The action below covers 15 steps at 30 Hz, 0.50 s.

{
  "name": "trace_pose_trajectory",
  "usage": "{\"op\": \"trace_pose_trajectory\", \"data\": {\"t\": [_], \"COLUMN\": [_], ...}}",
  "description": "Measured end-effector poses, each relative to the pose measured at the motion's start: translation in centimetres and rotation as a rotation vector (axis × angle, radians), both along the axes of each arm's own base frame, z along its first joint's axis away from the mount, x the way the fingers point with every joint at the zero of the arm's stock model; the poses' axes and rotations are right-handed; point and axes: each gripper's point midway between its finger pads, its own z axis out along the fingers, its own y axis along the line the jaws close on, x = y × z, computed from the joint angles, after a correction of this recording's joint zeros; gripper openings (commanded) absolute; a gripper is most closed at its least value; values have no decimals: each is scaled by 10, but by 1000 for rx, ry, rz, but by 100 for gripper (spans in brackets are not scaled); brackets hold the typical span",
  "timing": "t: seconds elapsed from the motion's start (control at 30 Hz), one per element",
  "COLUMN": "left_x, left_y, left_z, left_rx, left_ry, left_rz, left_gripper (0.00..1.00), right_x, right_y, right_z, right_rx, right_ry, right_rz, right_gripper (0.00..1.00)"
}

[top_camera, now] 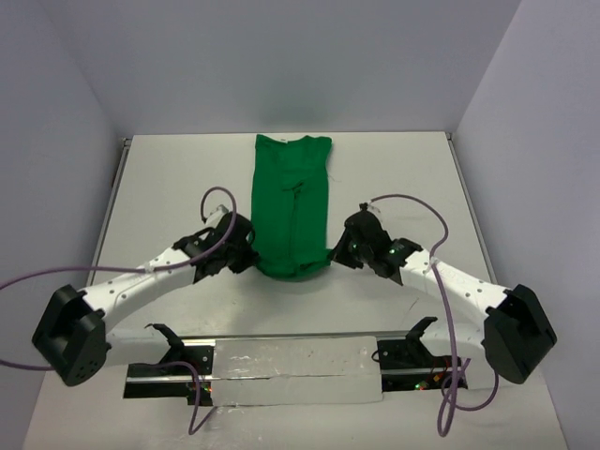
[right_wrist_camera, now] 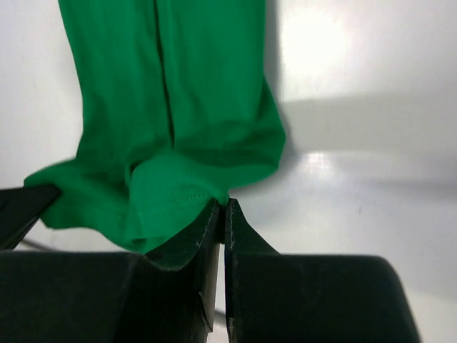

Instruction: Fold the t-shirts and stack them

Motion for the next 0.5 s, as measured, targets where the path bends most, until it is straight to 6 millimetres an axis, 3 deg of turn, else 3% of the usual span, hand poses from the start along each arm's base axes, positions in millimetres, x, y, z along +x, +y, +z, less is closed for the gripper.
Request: {"op": "trace_pose_trajectory", "data": {"t": [0.17,0.5], "left_x": [58,155], "left_y": [-18,-15], "left_z": [16,33], "left_rx": [41,76], "left_ry": [-26,-69], "left_rz": [15,51], "left_gripper": [10,10], "right_x": [46,138], "right_y": [-3,-2], "right_z": [12,30], "right_rx": [-44,-62], "right_ry": [-31,-80], "right_rz": [-39,-87], "right_gripper": [9,9]}}
